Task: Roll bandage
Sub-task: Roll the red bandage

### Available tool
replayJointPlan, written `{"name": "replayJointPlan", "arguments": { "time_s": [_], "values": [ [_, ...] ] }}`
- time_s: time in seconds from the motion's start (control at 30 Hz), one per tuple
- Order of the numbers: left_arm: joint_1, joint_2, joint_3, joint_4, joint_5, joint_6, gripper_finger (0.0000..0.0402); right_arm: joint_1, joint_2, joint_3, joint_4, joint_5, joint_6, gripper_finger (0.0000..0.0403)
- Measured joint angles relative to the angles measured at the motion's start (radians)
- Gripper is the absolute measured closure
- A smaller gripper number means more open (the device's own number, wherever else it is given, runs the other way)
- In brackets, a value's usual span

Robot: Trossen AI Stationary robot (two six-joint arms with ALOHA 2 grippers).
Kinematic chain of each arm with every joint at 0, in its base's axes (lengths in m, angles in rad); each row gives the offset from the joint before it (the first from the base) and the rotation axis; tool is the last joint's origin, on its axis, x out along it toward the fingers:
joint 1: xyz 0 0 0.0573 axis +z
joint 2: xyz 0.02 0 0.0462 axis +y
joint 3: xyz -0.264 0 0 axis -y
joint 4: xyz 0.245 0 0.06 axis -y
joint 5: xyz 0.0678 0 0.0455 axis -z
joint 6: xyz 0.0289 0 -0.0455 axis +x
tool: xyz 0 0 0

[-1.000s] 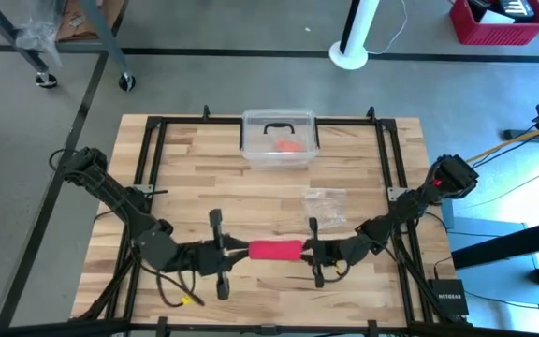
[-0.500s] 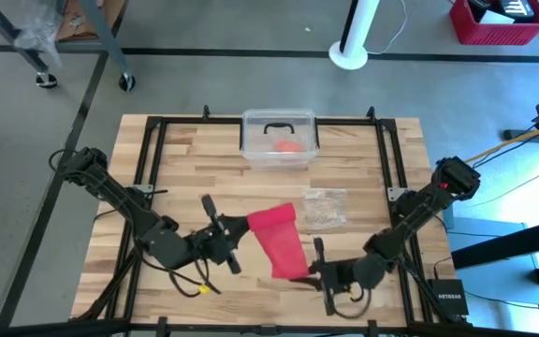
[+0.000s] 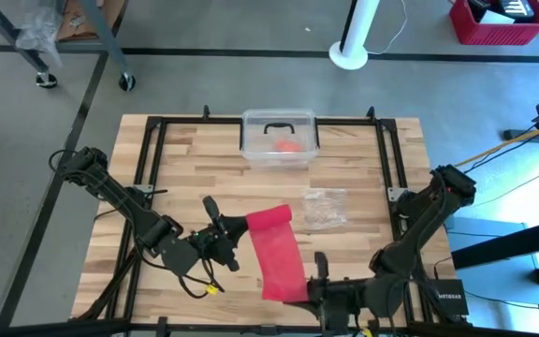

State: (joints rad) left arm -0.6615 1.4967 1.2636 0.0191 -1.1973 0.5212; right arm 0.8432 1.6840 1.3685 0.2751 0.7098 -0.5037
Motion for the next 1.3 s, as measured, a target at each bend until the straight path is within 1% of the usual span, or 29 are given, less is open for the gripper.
{"name": "replayJointPlan", "arguments": {
  "time_s": [0.17,0.37,0.5,0.63,0.73,0.83,0.9,0.97,1.17,1.3],
  "values": [
    [-0.006,0.006,0.0,-0.037,0.004,-0.025,0.0398,-0.03,0.0,0.142,-0.045,0.097,-0.133,0.0398],
    [-0.013,0.043,0.0,-0.037,0.058,0.033,0.0398,-0.121,0.0,0.306,-0.21,0.111,-0.151,0.0398],
    [-0.017,0.067,-0.001,-0.035,0.061,0.088,0.0398,-0.191,-0.011,0.386,-0.348,0.094,-0.056,0.0398],
    [-0.037,0.071,-0.001,-0.024,0.069,0.126,0.0398,-0.277,-0.046,0.41,-0.483,0.072,0.067,0.0398],
    [-0.06,0.072,-0.001,0.006,0.074,0.17,0.0398,-0.362,-0.08,0.41,-0.604,-0.014,0.195,0.0398],
    [-0.08,0.072,-0.001,0.055,0.077,0.222,0.0398,-0.456,-0.093,0.409,-0.684,-0.163,0.336,0.0398],
    [-0.09,0.072,-0.001,0.083,0.079,0.255,0.0398,-0.506,-0.093,0.384,-0.694,-0.241,0.403,0.0398],
    [-0.097,0.072,-0.001,0.093,0.08,0.272,0.0398,-0.547,-0.093,0.34,-0.696,-0.295,0.454,0.0398],
    [-0.103,0.072,-0.001,0.083,0.053,0.248,0.0398,-0.635,-0.093,0.171,-0.663,-0.409,0.578,0.0397],
    [-0.1,0.072,-0.002,0.028,0.054,0.207,0.0398,-0.668,-0.094,0.061,-0.614,-0.473,0.663,0.0397]
  ]
}}
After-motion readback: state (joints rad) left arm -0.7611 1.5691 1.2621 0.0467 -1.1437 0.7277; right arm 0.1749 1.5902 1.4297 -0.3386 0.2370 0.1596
